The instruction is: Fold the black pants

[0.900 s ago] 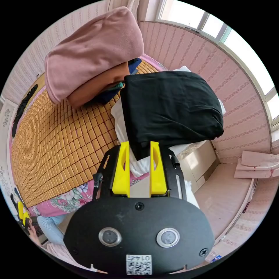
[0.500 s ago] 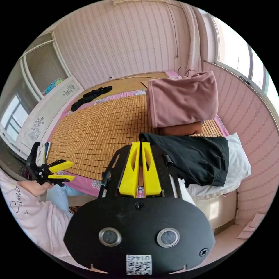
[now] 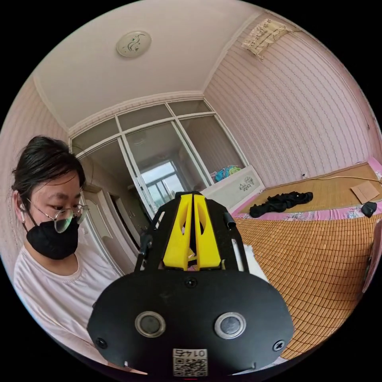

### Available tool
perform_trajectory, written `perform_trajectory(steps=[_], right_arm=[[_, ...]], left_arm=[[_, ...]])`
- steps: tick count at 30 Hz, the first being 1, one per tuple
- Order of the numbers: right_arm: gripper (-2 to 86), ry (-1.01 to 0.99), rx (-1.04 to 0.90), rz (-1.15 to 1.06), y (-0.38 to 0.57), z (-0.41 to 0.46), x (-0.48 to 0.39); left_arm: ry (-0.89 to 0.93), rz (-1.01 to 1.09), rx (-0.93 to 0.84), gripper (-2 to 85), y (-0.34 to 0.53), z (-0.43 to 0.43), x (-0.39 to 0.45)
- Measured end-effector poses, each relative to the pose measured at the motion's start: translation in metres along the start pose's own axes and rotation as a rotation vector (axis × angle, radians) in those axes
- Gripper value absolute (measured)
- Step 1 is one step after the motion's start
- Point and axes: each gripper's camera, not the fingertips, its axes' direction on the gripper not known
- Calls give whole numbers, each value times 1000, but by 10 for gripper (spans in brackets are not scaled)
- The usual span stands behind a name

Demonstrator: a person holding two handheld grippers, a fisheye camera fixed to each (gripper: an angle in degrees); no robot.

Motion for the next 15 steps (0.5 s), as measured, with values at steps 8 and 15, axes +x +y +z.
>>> perform_trajectory(steps=[8, 15], right_arm=[[0, 245, -280, 399, 91, 16, 109], [-2, 655, -625, 743, 204, 18, 194]], left_arm=[[120, -156, -298, -1, 68, 42, -41], [307, -30, -738, -9, 164, 105, 17]])
